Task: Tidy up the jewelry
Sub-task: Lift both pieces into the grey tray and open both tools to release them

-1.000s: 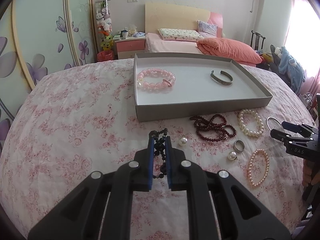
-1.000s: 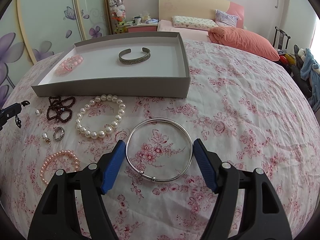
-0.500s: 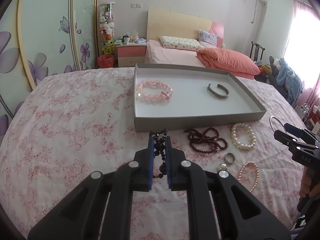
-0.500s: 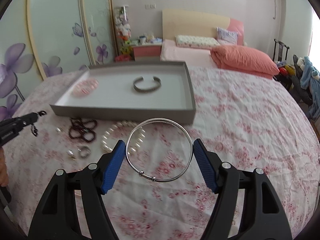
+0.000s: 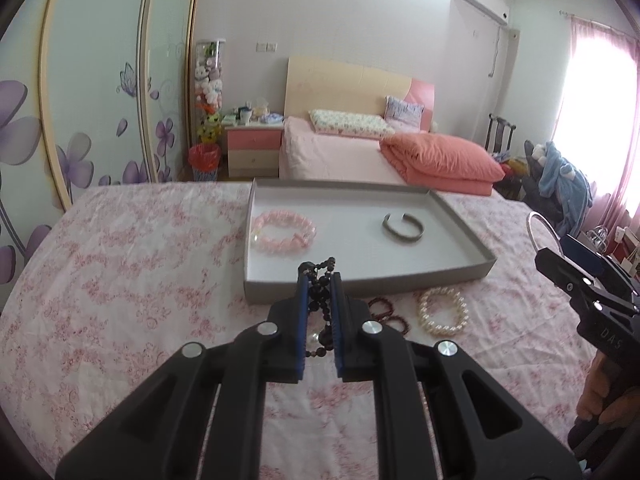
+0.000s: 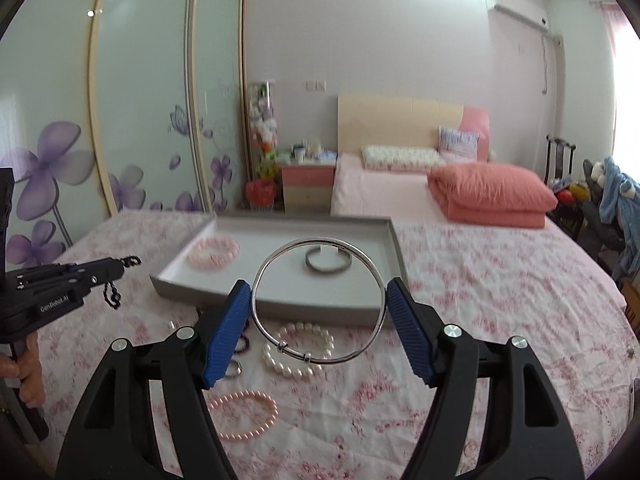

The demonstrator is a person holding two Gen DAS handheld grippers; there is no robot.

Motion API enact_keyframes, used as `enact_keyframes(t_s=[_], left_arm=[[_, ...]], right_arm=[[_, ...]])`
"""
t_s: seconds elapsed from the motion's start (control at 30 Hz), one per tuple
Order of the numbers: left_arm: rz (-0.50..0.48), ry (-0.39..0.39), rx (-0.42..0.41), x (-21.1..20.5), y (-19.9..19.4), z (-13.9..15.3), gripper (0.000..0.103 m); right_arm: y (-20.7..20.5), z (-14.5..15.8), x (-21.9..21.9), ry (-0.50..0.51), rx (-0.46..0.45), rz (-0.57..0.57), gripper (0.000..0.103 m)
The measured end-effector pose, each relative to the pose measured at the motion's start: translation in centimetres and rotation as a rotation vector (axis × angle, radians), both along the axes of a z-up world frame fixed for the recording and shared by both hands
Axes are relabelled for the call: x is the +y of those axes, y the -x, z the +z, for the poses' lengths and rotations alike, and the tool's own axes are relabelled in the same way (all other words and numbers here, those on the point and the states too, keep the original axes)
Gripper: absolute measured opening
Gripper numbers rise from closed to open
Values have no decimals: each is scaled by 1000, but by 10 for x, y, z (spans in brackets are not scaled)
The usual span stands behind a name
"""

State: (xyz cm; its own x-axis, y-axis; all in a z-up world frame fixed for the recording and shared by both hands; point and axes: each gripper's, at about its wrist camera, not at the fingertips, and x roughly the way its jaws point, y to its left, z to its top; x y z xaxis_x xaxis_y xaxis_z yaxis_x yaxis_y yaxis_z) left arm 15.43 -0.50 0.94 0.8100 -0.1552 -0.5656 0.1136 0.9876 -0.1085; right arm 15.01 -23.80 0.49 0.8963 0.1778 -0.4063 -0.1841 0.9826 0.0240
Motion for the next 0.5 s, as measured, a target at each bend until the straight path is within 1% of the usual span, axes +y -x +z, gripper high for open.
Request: enact_keyframes(t_s=[0.17,0.27,0.5], left_arm=[[1,-2,-44,-8,3,12,11],[4,-1,-57,-10,0,17,11],[11,-6,-83,-15,-9,25,11]], right_arm=[[6,10,4,-9,-64,-3,70],[6,15,7,-7,-95,-8,70],[1,23,7,-16,-144,-26,70]])
